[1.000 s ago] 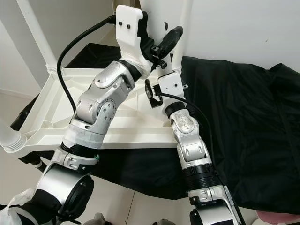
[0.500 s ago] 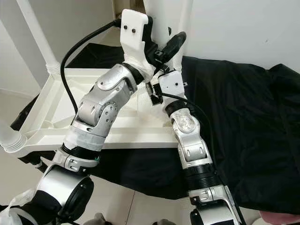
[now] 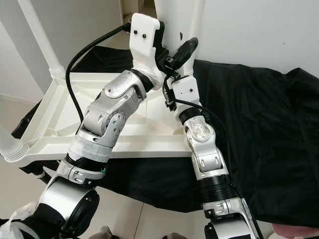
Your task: Building children table
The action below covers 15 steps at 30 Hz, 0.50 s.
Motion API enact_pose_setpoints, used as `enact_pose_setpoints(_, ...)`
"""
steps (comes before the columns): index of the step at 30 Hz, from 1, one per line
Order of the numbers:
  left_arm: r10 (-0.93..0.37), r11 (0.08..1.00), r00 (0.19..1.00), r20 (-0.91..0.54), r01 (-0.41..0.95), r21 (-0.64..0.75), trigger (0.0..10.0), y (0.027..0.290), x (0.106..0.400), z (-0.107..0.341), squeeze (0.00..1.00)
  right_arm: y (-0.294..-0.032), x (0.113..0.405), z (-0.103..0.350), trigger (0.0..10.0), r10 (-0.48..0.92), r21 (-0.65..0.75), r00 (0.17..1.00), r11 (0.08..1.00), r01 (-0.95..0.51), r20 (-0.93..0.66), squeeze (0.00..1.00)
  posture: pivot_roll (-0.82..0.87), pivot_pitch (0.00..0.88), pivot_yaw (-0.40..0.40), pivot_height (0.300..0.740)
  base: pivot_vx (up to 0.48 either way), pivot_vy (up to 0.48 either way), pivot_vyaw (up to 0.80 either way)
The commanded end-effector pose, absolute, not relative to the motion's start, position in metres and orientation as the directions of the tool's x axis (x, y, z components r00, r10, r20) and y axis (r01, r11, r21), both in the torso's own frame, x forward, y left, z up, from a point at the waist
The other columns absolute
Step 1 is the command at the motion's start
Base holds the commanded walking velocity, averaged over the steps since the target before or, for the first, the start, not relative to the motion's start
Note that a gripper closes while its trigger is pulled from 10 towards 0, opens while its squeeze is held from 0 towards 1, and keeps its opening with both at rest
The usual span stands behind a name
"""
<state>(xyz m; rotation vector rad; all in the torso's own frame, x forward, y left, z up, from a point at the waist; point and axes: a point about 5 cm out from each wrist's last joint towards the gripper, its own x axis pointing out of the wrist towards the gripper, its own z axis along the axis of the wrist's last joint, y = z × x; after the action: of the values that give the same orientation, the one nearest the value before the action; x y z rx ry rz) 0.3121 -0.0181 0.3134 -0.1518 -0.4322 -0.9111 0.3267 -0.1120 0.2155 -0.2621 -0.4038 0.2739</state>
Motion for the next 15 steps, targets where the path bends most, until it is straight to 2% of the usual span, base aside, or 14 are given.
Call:
enact_pose_setpoints(1,-0.774,0.541,0.475,0.419,0.839,0.049,10.0,-0.027,0.303,0.313,1.00,-0.112,0.327,0.216,9.5,0.280,-0.257,0.896,0.946,-0.197,0.344,0.00,-0.07,0.000,0.000,0.740,0.000,0.000,0.00)
enact_pose_setpoints(2,-0.779,0.531,0.468,0.416,0.846,0.044,10.0,-0.027,0.302,0.312,1.00,-0.115,0.328,0.215,10.0,0.236,-0.208,0.912,0.963,-0.173,0.336,0.00,-0.07,0.000,0.000,0.740,0.000,0.000,0.00)
enact_pose_setpoints(7,-0.793,0.522,0.451,0.410,0.850,0.075,10.0,-0.027,0.300,0.312,1.00,-0.122,0.332,0.213,10.0,0.141,-0.092,0.941,0.989,-0.118,0.308,0.00,-0.07,0.000,0.004,0.740,0.000,0.000,0.00)
enact_pose_setpoints(8,-0.794,0.519,0.444,0.414,0.851,0.082,10.0,-0.027,0.299,0.313,0.00,-0.124,0.333,0.212,10.0,0.114,-0.072,0.947,0.993,-0.096,0.302,0.00,-0.07,0.000,0.003,0.740,0.000,0.000,0.00)
enact_pose_setpoints(15,-0.774,0.534,0.459,0.436,0.844,0.059,10.0,-0.018,0.301,0.317,0.00,-0.135,0.336,0.210,10.0,0.021,-0.008,0.961,1.000,-0.019,0.277,0.00,-0.07,0.000,0.003,0.740,0.000,0.000,0.00)
